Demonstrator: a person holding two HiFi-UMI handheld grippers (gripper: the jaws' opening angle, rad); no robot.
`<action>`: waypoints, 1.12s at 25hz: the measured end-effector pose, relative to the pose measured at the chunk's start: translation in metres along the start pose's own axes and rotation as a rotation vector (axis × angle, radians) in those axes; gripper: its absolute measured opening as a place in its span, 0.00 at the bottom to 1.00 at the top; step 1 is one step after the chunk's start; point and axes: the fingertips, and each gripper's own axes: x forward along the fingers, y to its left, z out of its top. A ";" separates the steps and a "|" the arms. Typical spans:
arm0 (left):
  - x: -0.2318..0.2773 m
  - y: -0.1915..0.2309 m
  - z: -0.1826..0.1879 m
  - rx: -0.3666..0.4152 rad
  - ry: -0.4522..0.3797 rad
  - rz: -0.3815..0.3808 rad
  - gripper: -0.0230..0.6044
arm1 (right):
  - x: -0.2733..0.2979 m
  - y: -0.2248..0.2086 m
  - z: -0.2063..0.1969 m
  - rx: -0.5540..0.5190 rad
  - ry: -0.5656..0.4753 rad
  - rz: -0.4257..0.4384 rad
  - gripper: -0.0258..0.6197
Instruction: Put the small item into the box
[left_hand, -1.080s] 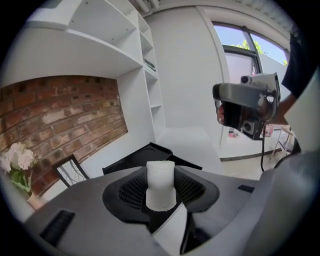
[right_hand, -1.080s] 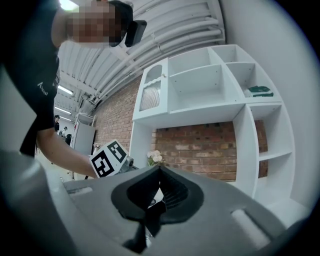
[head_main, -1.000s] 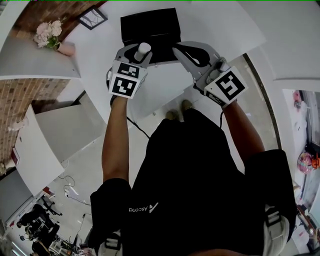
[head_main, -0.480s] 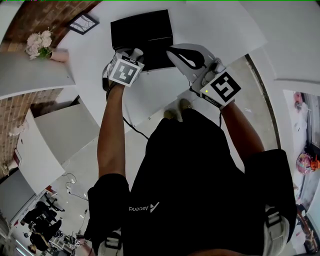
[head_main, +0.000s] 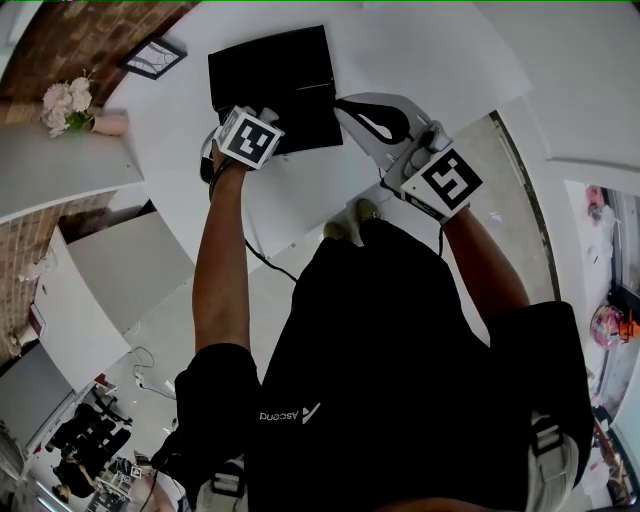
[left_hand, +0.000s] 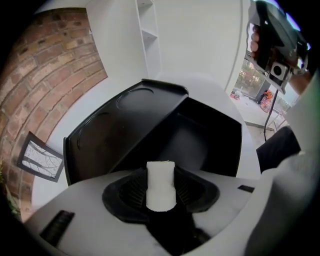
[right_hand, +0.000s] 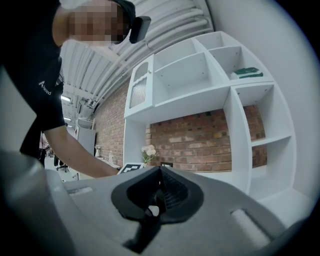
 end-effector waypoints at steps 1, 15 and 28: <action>0.001 0.000 0.000 0.002 0.004 -0.004 0.30 | 0.000 -0.002 -0.001 0.001 0.000 -0.001 0.04; 0.004 -0.004 -0.002 0.042 0.064 0.004 0.31 | -0.006 -0.013 -0.009 0.030 0.000 -0.005 0.04; -0.044 -0.001 0.006 -0.011 -0.071 0.099 0.31 | -0.006 0.003 -0.006 0.023 -0.007 0.026 0.04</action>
